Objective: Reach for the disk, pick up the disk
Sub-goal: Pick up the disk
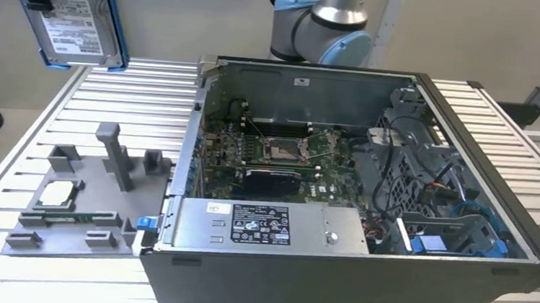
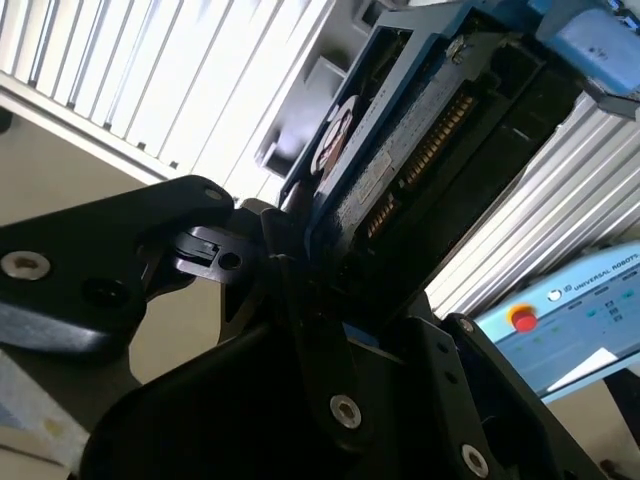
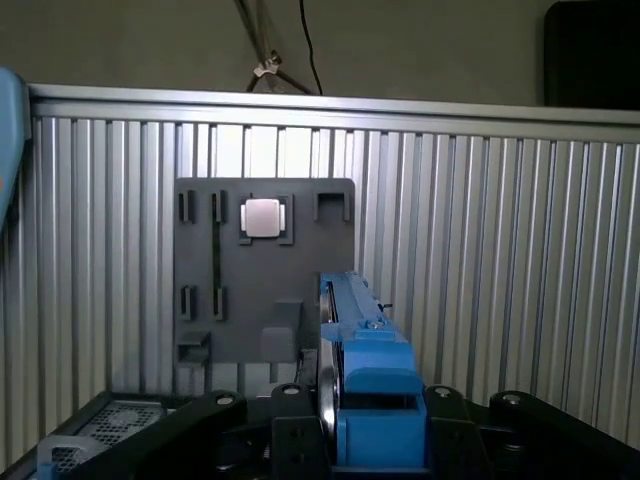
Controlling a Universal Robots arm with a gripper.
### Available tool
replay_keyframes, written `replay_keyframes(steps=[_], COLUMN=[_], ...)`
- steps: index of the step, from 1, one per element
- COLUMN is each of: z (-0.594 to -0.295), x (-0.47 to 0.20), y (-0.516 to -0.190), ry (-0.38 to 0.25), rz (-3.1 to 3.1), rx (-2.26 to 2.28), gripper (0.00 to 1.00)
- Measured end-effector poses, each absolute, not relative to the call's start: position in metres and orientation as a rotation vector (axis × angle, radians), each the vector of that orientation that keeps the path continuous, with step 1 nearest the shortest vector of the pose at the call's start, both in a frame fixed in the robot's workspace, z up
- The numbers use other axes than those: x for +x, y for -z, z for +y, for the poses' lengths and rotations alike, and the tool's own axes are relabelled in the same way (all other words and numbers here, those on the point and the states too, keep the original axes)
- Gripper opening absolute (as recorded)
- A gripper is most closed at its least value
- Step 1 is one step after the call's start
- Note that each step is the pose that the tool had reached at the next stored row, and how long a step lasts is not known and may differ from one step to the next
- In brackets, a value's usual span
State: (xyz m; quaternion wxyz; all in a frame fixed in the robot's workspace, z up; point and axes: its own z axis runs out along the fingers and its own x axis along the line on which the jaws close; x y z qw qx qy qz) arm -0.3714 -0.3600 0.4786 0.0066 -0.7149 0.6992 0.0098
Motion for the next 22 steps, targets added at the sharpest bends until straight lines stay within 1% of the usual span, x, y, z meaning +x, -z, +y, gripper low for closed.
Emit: replay_keyframes(steps=[22], z=[-0.360], x=[-0.306], y=[-0.479], ry=[-0.033], rz=[2.188], rx=[-2.237], gripper=[0.00])
